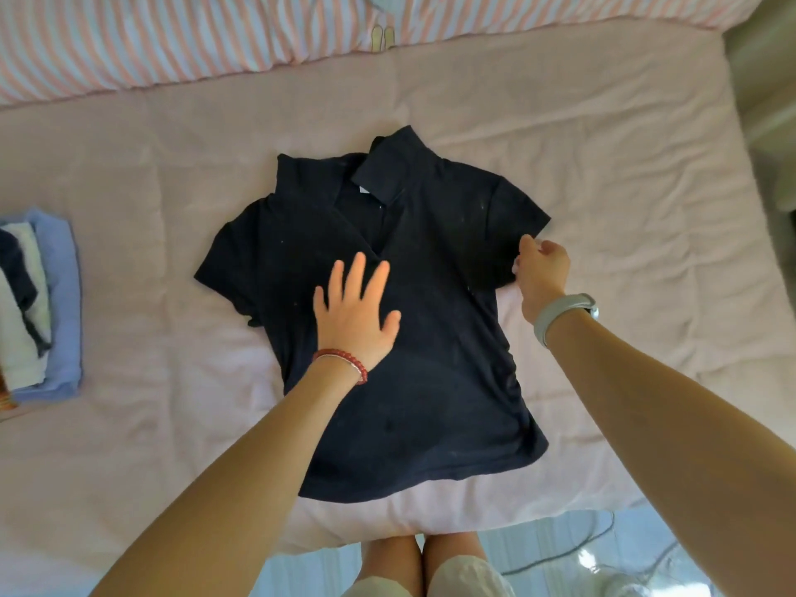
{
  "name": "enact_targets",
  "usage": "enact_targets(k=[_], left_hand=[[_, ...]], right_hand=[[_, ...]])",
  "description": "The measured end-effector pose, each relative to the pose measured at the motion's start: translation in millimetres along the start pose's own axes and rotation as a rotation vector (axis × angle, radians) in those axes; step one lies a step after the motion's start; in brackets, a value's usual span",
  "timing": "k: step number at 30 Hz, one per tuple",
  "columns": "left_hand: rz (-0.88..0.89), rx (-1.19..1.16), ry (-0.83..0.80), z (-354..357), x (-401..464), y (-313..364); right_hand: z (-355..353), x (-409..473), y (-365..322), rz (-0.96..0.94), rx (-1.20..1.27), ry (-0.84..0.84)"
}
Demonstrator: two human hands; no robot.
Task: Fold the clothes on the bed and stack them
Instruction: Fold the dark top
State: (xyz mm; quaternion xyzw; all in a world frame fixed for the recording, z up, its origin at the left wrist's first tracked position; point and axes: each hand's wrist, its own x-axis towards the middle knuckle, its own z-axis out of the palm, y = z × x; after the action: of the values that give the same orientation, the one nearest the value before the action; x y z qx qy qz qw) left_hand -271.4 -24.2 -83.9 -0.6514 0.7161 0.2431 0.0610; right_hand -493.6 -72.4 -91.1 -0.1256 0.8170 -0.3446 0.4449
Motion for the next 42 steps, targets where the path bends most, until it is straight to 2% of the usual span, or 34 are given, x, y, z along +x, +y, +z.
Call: enact_targets(k=[4,6,11,13,18,20,22,25,26,28,31,33,35,37,39,41,42], left_hand=[[0.192,0.198,-0.086,18,14,22],[0.269,0.252,-0.095,24,18,30],[0.277,0.287,-0.166,28,35,43],[0.252,0.285,-0.193,28,40,45],[0.220,0.275,-0.232,29,45,47],[0.212,0.265,-0.256,29,48,46],[0.212,0.259,-0.281,28,49,46],[0.216,0.189,-0.290,20,48,45],[0.208,0.112,-0.260,18,47,43],[0.176,-0.129,-0.098,12,40,35],[0.016,-0.352,0.262,5,23,6],[-0.176,-0.382,0.377,1,9,-18],[-0.407,-0.415,0.478,-3,-3,-44],[-0.698,-0.539,0.513,-8,-10,-69],[-0.944,-0.796,0.498,-17,-11,-88],[-1.063,-1.036,0.451,-22,-5,-104],[-1.066,-1.090,0.427,-24,-2,-111]], right_hand=[[5,25,-23,0.104,0.016,-0.015],[6,34,-31,0.115,-0.062,-0.038],[-4,57,-45,-0.089,-0.283,0.026],[-9,59,-50,-0.142,-0.322,-0.004],[-13,43,-39,-0.028,-0.009,-0.246],[-15,35,-29,-0.052,0.028,-0.295],[-16,28,-23,-0.179,-0.105,-0.263],[-13,13,-26,-0.487,-0.488,-0.173],[-9,5,-30,-0.596,-0.583,-0.166],[6,-13,-36,-0.795,-0.722,-0.194],[44,-31,-29,-0.846,-0.818,-0.341],[67,-35,-17,-0.732,-0.860,-0.519],[80,-33,-2,-0.640,-0.901,-0.611],[83,-33,7,-0.672,-0.926,-0.584],[78,-40,13,-0.827,-0.926,-0.445],[70,-46,19,-1.012,-0.933,-0.277],[68,-47,22,-1.077,-0.961,-0.230]])
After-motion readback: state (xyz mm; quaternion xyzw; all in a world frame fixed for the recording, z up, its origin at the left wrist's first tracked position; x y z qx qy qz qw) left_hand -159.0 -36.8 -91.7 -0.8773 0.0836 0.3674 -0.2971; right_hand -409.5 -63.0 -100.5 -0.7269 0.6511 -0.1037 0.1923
